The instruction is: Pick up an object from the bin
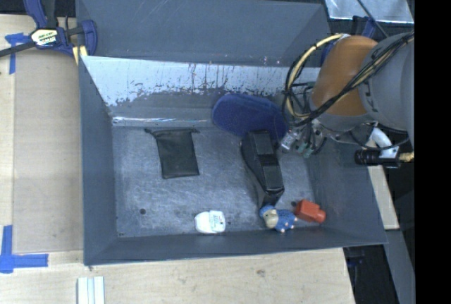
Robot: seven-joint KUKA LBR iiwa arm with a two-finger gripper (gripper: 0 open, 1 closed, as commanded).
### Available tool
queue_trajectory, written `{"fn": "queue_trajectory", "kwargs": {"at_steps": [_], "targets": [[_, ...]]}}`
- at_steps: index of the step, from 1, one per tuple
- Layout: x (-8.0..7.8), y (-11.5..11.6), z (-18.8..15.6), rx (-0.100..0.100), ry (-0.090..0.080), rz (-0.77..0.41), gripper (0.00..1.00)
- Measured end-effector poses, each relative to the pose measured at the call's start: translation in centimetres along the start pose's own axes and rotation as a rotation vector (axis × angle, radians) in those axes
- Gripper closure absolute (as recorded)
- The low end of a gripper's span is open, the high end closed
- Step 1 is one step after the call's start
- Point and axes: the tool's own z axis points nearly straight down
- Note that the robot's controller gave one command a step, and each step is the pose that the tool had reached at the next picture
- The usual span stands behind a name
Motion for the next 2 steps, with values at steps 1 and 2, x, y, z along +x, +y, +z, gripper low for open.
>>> {"fn": "queue_trajectory", "kwargs": {"at_steps": [1,2], "targets": [[6.54,4.58,-0.09,-0.002,0.005,0.277,1.0],[6.42,4.48,-0.09,-0.002,0.003,0.277,0.0]]}}
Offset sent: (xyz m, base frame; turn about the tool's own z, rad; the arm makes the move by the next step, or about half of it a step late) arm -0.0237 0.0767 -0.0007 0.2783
